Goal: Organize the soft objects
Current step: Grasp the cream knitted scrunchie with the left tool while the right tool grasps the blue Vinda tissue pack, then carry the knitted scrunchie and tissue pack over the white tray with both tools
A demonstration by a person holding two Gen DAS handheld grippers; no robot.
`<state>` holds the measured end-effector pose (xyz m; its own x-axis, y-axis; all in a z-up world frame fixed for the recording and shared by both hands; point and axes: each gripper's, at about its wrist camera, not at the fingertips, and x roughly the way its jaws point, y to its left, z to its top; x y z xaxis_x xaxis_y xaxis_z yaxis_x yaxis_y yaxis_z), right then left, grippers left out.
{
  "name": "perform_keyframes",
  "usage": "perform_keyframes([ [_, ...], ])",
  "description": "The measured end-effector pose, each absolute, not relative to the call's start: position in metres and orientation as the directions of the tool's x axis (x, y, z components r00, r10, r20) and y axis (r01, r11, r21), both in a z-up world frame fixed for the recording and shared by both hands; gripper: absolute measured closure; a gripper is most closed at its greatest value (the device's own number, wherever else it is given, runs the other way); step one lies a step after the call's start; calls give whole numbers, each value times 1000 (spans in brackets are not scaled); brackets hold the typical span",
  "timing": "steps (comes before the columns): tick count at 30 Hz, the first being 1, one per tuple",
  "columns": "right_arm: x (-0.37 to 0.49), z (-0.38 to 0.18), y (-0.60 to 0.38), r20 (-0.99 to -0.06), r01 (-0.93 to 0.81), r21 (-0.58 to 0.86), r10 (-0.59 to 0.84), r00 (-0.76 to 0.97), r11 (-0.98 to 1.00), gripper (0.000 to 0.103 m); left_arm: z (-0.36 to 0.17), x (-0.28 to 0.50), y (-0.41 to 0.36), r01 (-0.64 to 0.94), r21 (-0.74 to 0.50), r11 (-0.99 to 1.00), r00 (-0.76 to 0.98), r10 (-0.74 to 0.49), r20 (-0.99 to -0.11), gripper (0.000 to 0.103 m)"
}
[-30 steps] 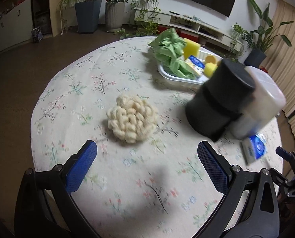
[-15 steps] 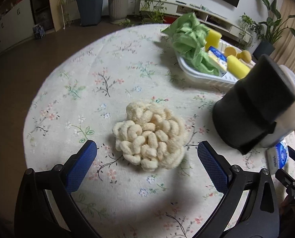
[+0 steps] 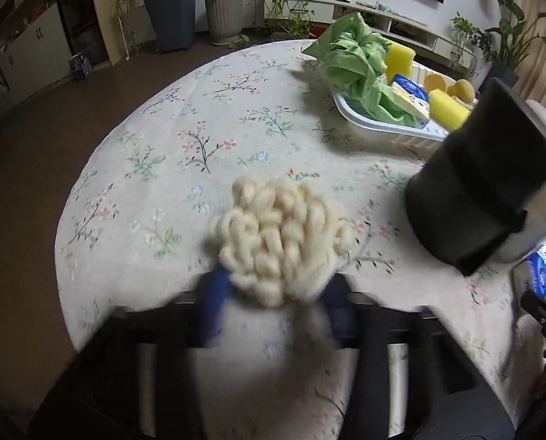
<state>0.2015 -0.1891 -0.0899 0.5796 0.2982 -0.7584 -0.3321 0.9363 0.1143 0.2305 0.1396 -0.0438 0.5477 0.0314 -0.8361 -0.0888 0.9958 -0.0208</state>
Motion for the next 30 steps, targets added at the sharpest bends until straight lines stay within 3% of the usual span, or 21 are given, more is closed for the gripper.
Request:
perform_keyframes([
  [3,196,-89,-191,-752,-334,125,309,582,934,25,-41,220,136,-84,-17,996,555,33,-831,82],
  [6,186,-84,-196,-740,-332,124,310,597,935,25,-30,204,132,-87,-15,996,584,39,-811,85],
  [19,154,-71,-222,-719,-324,132,315,619,937,25,-14,126,92,-10,-175,985,634,-129,-763,90],
  [30,140,-66,-229,-714,-327,135,320,622,935,25,-17,100,52,51,-228,972,614,-211,-760,92],
])
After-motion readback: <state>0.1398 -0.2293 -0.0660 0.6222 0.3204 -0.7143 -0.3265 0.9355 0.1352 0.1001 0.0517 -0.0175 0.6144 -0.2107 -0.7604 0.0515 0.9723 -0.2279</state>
